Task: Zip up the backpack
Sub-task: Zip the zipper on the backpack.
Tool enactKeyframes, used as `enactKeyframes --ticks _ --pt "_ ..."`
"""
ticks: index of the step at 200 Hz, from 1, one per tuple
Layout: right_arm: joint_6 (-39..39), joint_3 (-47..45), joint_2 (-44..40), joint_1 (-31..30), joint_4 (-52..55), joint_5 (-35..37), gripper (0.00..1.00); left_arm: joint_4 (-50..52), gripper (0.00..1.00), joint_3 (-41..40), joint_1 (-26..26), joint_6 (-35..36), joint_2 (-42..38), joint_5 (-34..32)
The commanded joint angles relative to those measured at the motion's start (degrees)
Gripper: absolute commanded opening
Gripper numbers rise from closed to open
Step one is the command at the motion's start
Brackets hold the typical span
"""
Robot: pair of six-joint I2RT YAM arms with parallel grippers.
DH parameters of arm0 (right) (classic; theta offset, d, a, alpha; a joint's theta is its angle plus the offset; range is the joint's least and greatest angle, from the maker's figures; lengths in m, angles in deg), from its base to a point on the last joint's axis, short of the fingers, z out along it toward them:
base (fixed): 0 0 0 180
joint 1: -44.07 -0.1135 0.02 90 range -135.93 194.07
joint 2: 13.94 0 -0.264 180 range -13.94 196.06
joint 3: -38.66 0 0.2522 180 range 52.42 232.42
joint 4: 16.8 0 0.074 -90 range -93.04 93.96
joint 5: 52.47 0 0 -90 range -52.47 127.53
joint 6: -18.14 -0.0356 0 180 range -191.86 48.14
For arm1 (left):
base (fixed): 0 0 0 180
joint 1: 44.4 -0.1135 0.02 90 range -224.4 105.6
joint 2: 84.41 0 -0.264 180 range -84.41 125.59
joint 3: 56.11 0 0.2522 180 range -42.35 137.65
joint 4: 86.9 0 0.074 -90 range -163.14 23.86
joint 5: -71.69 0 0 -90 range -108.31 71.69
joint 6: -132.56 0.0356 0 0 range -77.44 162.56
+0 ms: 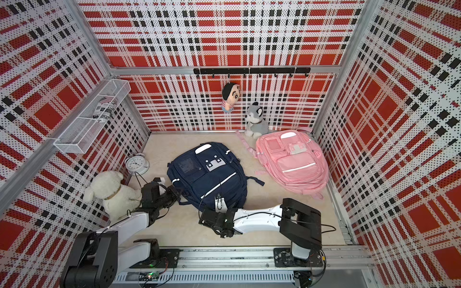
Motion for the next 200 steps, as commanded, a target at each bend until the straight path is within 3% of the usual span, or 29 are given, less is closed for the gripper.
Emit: enactKeyframes --ticks 1,110,171,183,200 --pt "3.4 -3.5 -2.0 1.4 5.2 -3.9 0.0 -2.7 0.0 4.1 -2.6 2.6 1.4 -6.5" --pt "12.2 -9.9 -12.3 9.2 8.2 -5.3 0.0 0.4 0.0 17.2 -3.9 5.0 11.5 -18.0" --pt "14.1 -11.2 -5.5 10.0 -12.5 -15.9 0.0 0.6 0.0 19.6 -2.6 4.8 14.8 -19.8" --pt "13.8 -11.1 -3.8 9.9 -16.8 -17.4 0.0 0.6 0.11 18.5 -2.2 4.7 14.2 -20.0" --pt "13.9 -10.3 -1.9 9.4 -19.4 -17.8 0.0 0.7 0.17 17.1 -1.8 4.8 12.9 -19.6"
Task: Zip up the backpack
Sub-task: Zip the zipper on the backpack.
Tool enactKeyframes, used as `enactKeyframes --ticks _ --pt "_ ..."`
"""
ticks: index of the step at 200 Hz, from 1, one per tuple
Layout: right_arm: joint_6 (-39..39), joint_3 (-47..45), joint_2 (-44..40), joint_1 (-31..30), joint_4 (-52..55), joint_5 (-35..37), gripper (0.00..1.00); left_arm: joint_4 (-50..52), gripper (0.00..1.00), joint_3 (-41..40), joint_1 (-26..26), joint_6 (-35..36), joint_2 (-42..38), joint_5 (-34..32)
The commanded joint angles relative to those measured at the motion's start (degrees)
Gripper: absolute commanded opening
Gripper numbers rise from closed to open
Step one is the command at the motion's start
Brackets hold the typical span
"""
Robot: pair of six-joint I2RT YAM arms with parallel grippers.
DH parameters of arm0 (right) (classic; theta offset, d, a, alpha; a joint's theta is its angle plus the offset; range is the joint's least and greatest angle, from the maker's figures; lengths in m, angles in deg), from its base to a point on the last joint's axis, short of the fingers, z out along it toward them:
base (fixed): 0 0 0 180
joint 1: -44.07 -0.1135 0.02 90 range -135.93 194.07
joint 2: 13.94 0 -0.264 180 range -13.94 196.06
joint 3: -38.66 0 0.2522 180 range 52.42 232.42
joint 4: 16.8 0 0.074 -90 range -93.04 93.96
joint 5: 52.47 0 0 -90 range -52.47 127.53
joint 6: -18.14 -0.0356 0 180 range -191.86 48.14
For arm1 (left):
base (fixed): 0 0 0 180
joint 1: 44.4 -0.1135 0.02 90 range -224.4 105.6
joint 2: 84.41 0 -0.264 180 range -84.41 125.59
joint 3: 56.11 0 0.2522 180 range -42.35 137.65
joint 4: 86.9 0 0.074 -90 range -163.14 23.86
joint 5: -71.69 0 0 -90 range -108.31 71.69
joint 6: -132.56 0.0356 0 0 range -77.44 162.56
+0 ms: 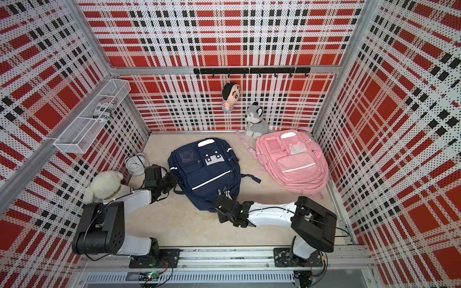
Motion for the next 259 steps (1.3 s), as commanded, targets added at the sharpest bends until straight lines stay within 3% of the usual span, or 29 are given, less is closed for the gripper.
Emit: enactKeyframes --ticks 1,33,62,97,145,194,259 --pt "0.4 -0.8 3.0 -0.4 -2.0 -3.5 0.0 -6.4 0.18 -0.4 -1.0 0.6 -2.2 -7.8" --pt "-0.9 -1.2 5.0 -1.4 -5.3 -1.9 0.0 -4.5 0.48 -2.2 3.3 0.5 -5.5 -8.6" --pt "-4.3 -2.8 6.3 -2.0 -8.3 -0.5 0.0 -1.6 0.67 -3.6 10.7 0.2 -8.2 -12.3" --pt "-5.9 -1.8 7.4 -2.6 -7.4 4.6 0.0 2.5 0.68 -5.6 18.8 -2.4 -13.0 -13.3" --pt "-5.9 -1.0 5.0 -3.0 -7.1 9.0 0.0 16.0 0.69 -7.1 28.7 -8.5 -24.5 -14.1" --pt "-3.5 3.5 8.3 -4.4 -6.4 9.3 0.0 16.7 0.67 -10.9 37.5 -20.2 -28.9 -10.7" --pt "-3.3 4.6 9.4 -5.1 -6.6 10.4 0.0 13.1 0.64 -13.5 39.5 -26.2 -27.9 -8.6"
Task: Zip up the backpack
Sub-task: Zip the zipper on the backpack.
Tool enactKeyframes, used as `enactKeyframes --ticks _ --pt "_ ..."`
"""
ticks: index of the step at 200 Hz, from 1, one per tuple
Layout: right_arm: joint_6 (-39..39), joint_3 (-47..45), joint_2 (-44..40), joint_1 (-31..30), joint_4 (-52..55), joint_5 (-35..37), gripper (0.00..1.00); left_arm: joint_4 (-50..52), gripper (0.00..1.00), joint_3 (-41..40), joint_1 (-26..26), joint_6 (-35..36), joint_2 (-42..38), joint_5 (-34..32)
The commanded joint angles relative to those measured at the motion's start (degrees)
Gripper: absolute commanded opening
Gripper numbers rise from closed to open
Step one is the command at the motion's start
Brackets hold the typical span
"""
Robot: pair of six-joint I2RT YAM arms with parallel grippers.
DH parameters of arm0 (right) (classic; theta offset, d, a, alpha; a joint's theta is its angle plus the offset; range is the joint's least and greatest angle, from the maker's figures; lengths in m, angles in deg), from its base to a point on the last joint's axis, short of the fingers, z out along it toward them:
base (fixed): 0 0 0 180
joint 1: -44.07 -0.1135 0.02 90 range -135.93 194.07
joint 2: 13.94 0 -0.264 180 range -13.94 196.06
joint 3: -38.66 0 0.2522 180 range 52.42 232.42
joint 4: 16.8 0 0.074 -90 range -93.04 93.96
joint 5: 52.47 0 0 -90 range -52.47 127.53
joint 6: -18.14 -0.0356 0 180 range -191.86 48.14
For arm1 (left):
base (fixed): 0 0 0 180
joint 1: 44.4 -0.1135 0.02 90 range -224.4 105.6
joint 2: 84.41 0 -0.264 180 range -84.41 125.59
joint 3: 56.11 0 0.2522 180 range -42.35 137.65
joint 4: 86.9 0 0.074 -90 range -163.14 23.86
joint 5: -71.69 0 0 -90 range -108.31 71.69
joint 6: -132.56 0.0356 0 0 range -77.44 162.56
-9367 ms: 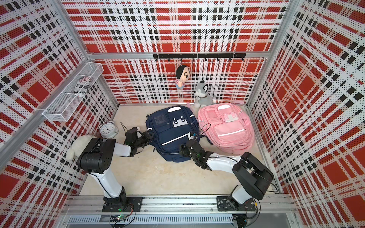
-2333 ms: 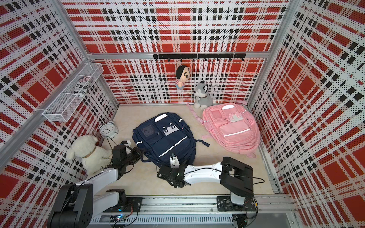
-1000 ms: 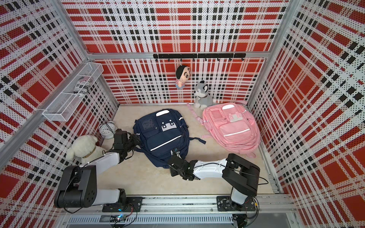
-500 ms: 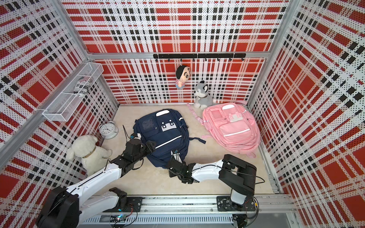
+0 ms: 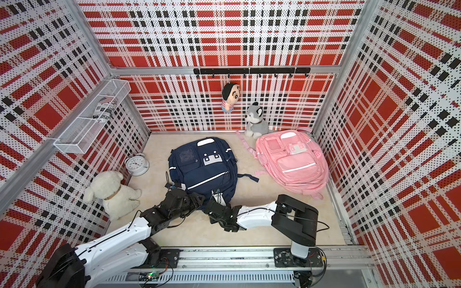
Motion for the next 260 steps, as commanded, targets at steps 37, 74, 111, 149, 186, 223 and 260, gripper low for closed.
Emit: enactKeyframes --ticks 37,74,111,149,186,223,260 --pt "1.8 1.9 1.0 -1.7 2.0 3.0 0.0 -3.4 0.61 -1.7 0.4 -3.3 3.4 1.4" --pt "4.1 3.1 1.6 -2.8 1.7 2.4 0.0 -5.2 0.59 -2.7 0.1 -2.9 4.6 1.0" --pt "5.8 3.4 1.7 -3.6 0.8 1.9 0.0 -5.4 0.54 -3.6 -1.0 -1.3 7.5 1.6" --pt "8.3 3.2 1.4 -4.5 -1.1 1.2 0.0 -7.9 0.41 -5.7 -2.5 -1.1 7.7 1.5" --pt "10.9 4.0 1.6 -5.9 -1.6 2.1 0.0 -8.1 0.2 -6.2 -3.7 0.8 9.9 2.0" --pt "11.4 3.8 1.7 -6.5 -1.6 2.3 0.0 -8.3 0.0 -6.8 -4.7 1.7 10.1 1.3" --pt "11.6 2.9 1.0 -7.0 -1.4 2.7 0.0 -7.3 0.0 -6.5 -6.7 3.1 9.3 0.9"
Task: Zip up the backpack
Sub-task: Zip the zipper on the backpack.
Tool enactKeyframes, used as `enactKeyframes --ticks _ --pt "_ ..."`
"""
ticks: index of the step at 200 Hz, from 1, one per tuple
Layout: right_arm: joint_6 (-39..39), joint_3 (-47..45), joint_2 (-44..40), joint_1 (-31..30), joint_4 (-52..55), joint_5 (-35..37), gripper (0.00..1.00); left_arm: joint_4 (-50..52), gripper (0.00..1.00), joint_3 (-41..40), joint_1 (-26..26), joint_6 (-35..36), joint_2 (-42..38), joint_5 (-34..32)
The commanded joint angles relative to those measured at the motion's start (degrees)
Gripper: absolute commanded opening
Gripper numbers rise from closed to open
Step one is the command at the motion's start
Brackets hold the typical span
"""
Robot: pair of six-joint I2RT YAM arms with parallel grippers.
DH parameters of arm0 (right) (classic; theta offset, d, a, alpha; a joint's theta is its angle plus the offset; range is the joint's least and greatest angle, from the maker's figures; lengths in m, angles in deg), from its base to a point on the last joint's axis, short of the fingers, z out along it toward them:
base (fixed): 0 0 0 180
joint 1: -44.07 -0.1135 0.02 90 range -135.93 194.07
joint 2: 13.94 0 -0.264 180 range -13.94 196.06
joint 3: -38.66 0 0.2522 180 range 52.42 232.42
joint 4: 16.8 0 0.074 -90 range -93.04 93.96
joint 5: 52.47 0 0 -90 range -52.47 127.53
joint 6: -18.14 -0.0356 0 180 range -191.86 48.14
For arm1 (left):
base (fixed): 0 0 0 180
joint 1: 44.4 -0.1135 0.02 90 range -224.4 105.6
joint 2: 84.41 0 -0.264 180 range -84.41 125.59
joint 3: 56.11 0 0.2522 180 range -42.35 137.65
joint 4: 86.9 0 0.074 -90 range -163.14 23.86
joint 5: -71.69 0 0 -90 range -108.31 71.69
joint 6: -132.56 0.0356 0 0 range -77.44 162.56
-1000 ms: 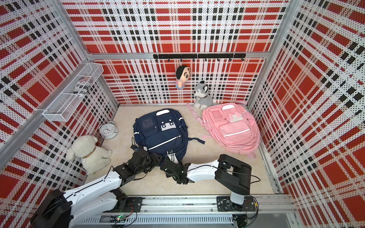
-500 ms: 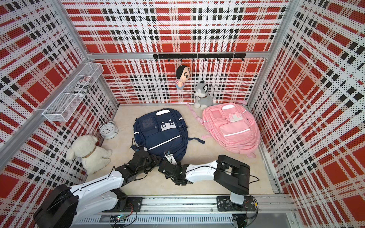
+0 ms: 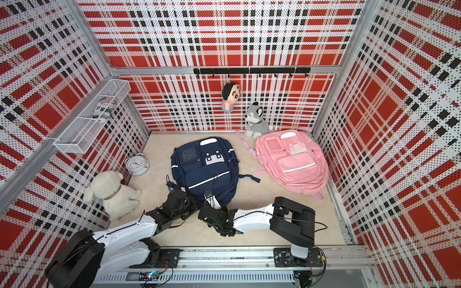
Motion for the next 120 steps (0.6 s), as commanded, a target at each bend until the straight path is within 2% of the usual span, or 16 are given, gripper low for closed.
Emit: enactKeyframes --ticks 1,5,14,20,29,41,73,120 --pt "1.3 0.3 0.0 -2.6 -1.9 -3.5 0.0 3.8 0.0 -1.4 -1.5 2.0 0.8 -2.0" --pt "1.3 0.2 0.0 -2.6 -1.9 -3.4 0.0 4.0 0.0 -1.2 -1.5 2.0 0.6 -1.9" --pt "1.2 0.4 0.1 -2.6 -1.7 -3.2 0.0 5.4 0.34 -0.4 -1.5 2.2 0.0 -2.1" --pt "1.3 0.6 0.3 -2.6 -1.5 -3.1 0.0 6.8 0.52 0.4 -1.3 2.0 -0.5 -2.2" --pt "1.3 1.1 0.7 -2.6 -1.1 -2.9 0.0 8.6 0.62 1.4 -0.9 1.6 -1.8 -2.2" --pt "1.3 1.9 1.1 -2.7 -0.6 -2.5 0.0 10.4 0.67 2.3 -0.5 0.7 -3.6 -1.1" --pt "1.9 3.1 2.3 -2.9 -0.4 -1.7 0.0 14.5 0.68 3.3 -1.2 -1.8 -6.6 2.6" --pt "3.4 3.9 2.5 -3.4 -0.6 -0.6 0.0 17.8 0.67 7.2 -4.8 -0.2 -0.9 7.7"
